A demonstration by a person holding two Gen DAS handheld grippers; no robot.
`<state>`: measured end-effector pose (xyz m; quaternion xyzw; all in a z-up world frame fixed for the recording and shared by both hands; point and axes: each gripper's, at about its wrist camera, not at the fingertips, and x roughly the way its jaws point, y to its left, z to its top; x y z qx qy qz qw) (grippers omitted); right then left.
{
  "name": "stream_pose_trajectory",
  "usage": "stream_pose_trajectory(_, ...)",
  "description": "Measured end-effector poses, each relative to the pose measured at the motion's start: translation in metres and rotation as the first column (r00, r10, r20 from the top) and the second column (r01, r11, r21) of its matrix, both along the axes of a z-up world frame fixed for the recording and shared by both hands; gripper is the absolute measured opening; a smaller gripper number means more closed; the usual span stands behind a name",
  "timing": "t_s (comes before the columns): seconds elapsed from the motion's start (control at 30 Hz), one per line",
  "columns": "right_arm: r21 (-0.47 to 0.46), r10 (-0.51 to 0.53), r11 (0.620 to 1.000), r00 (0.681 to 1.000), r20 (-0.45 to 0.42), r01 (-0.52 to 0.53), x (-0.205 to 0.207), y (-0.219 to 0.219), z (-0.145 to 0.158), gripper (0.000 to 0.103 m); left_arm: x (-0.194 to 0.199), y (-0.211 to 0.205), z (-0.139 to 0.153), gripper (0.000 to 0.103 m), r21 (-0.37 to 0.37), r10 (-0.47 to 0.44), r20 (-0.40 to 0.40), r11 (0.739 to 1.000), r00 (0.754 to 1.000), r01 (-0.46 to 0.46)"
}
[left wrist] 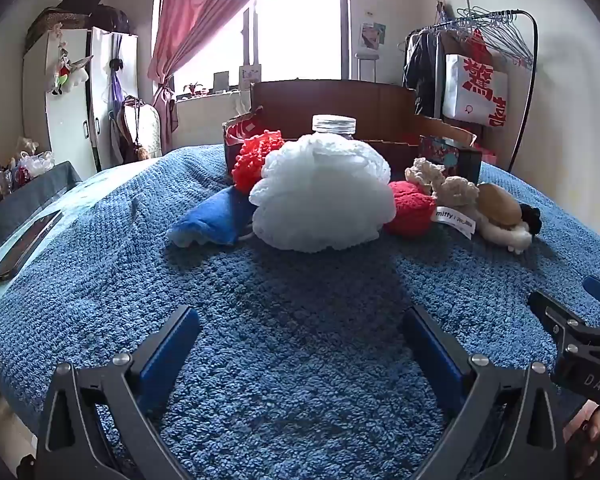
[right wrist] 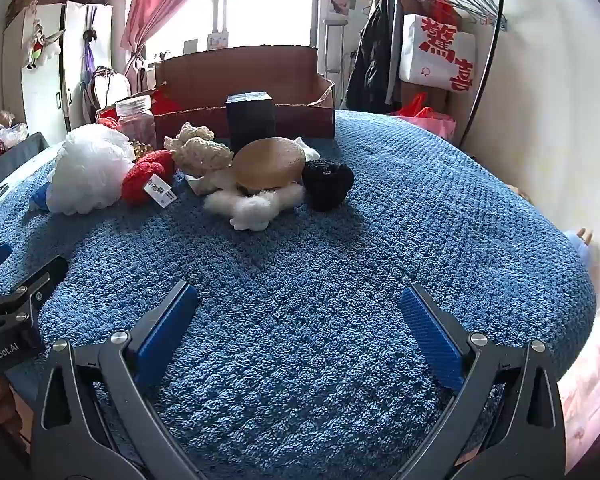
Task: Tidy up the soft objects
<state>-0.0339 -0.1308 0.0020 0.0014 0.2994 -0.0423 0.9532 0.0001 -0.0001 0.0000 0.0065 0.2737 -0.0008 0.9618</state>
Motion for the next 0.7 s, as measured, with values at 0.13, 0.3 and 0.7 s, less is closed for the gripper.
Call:
stream_pose_trajectory(0.13, 0.002, -0.001, 1.0, 1.0, -0.001, 0.001, 0.0001, 0.0, -0.0001, 0.103, 0.0, -0.0002, 0.0001, 0.103, -0.001, 0.0, -0.001, 1.0, 1.0, 0.0)
stream_pose_trajectory(0.3, 0.002, -0.003, 1.0, 1.0, 0.002, 0.003, 0.0, 0.0004, 0.0, 0.103, -0.0001, -0.0002, 0.0, 0.103, 0.0, 0.0, 0.0, 1.0, 1.0, 0.0)
stream_pose_trajectory(0.7, 0.003, -0.001, 1.0, 1.0, 0.002, 0.001, -0.0004, 0.0002, -0.0003, 0.103, 0.0, 0.0, 0.0, 0.103, -0.001, 0.0, -0.001, 1.0, 1.0, 0.0)
